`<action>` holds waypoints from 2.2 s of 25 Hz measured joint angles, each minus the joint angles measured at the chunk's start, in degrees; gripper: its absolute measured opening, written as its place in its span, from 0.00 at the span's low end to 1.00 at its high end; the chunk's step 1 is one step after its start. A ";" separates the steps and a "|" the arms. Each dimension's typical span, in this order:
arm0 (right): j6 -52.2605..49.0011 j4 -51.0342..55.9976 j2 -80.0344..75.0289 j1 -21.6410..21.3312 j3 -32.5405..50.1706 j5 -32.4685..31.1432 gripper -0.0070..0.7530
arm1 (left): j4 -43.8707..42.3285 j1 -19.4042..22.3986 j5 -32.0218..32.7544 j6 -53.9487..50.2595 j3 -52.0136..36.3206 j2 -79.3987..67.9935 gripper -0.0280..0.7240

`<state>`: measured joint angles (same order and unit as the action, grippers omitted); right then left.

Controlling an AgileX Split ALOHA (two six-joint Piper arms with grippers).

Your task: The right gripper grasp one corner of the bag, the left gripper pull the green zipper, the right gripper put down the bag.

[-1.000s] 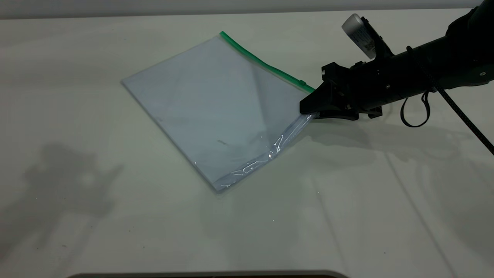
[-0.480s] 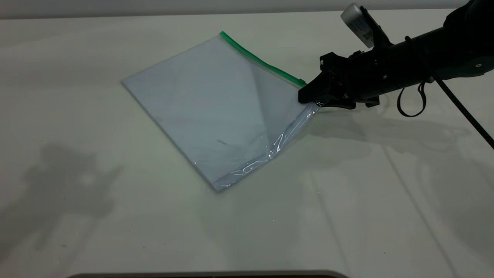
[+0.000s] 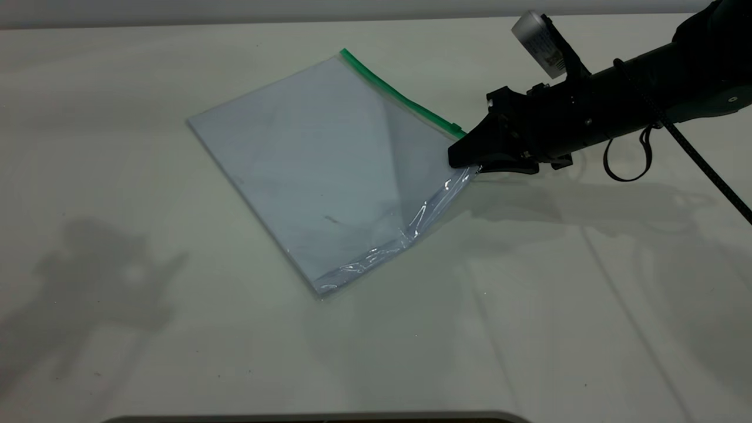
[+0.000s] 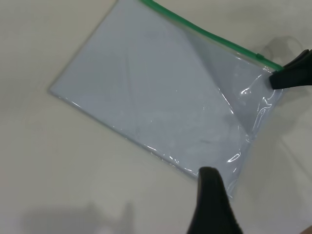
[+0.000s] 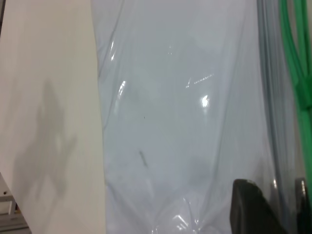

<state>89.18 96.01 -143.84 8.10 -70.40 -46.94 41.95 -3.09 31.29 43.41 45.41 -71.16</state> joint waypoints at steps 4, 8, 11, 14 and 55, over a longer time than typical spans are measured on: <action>-0.70 -1.84 0.00 0.00 0.00 0.17 0.31 | 0.00 0.00 0.42 0.00 0.00 0.00 0.79; -0.82 -2.16 0.00 0.00 0.00 0.21 0.18 | 0.00 0.00 0.50 0.00 0.00 0.00 0.79; -0.68 -2.15 0.00 0.00 0.00 -1.24 0.05 | 0.00 0.00 0.51 0.17 0.00 0.00 0.79; -0.62 -4.04 0.30 -0.07 -0.37 -4.52 0.05 | 0.00 0.00 0.51 0.66 0.00 0.00 0.79; 2.10 -21.76 16.70 7.96 -1.71 13.33 0.05 | 2.00 -19.13 5.90 35.24 47.50 -53.43 0.79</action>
<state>91.28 74.25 -127.14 16.05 -72.11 -33.61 43.95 -22.22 37.19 78.65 92.91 -124.60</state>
